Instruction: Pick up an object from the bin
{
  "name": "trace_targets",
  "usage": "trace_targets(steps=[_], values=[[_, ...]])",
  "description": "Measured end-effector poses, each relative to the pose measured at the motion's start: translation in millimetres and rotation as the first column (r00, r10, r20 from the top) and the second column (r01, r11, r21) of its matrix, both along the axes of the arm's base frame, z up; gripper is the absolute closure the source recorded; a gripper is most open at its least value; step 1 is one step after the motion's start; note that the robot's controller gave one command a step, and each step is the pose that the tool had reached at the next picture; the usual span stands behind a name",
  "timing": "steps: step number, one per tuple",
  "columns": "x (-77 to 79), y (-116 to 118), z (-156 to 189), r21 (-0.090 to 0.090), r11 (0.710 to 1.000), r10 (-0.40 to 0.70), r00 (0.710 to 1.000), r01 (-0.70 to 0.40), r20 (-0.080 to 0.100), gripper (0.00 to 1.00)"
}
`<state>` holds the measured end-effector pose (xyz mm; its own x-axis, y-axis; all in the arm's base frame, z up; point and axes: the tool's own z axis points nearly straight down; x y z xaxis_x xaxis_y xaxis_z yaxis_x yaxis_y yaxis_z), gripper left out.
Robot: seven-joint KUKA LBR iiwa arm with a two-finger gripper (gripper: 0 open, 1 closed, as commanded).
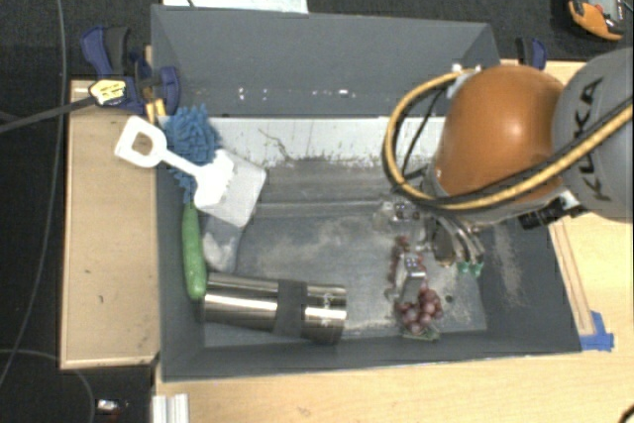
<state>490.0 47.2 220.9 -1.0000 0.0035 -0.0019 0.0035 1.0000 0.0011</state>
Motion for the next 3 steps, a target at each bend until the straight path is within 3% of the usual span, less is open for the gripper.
trace_targets(steps=[1,2,3], values=[[0.0,0.0,0.0,0.0,1.0,0.0,1.0,0.0,0.0,0.0],[2.4,-62.9,-15.1,-0.002,0.997,-0.081,0.997,0.081,0.0,0.0],[8.4,-66.3,-13.4,0.002,1.0,-0.022,1.0,0.022,0.006,0.0]])
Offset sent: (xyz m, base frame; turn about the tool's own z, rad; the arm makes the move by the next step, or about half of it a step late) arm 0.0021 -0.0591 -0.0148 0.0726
